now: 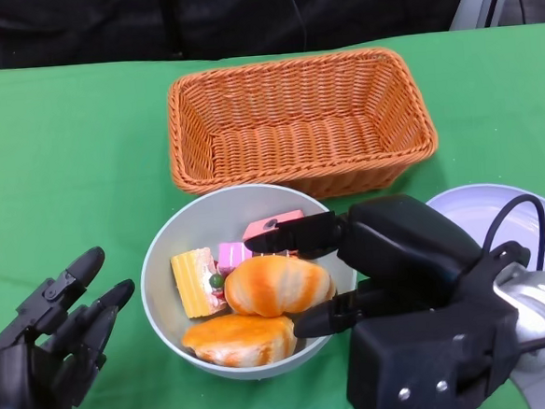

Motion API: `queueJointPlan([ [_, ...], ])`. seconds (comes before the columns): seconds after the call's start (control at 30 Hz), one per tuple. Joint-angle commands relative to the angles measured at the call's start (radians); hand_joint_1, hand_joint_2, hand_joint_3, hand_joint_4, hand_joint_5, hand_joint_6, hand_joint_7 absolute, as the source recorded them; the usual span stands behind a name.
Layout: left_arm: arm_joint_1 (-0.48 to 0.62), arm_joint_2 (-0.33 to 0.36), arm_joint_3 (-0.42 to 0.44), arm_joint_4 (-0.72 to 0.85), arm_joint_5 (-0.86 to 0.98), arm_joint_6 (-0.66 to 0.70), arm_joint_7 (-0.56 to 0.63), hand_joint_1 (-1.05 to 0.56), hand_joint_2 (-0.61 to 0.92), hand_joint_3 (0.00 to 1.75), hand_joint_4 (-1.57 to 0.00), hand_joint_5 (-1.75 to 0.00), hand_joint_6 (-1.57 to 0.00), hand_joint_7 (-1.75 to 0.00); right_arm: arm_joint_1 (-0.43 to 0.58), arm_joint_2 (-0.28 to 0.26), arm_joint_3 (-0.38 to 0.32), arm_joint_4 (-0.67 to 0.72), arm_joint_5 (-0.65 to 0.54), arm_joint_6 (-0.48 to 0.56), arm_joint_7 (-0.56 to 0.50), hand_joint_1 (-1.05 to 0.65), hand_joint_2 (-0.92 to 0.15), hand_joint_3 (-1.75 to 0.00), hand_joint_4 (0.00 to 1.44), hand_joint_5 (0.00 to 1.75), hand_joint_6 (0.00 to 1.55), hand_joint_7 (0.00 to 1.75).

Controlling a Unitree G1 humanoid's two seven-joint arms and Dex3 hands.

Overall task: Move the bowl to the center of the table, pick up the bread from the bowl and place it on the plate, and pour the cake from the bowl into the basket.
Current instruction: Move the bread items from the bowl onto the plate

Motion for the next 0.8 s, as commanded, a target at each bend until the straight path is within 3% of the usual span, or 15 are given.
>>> queueJointPlan([
  [0.03,0.008,0.0,0.003,-0.004,0.001,-0.005,0.009,-0.6,0.92,0.14,-0.93,0.0,-0.83,0.0,0.002,0.005,0.009,0.015,-0.026,-0.013,-0.02,-0.83,-0.92,-0.05,0.64,0.18,0.53,0.0],
  [0.53,0.021,-0.014,-0.007,0.007,0.019,-0.031,0.008,-0.6,0.92,0.14,-0.92,-0.01,-0.82,0.0,-0.025,0.036,0.053,0.135,-0.128,-0.054,-0.07,-0.81,-0.92,-0.05,0.64,0.11,0.51,0.0],
  [0.8,0.022,-0.022,-0.008,0.014,0.026,-0.036,0.012,-0.63,0.92,0.13,-0.94,-0.01,-0.84,-0.01,-0.033,0.044,0.069,0.221,-0.194,-0.12,-0.162,-0.82,-0.92,-0.04,0.68,0.1,0.54,0.01],
])
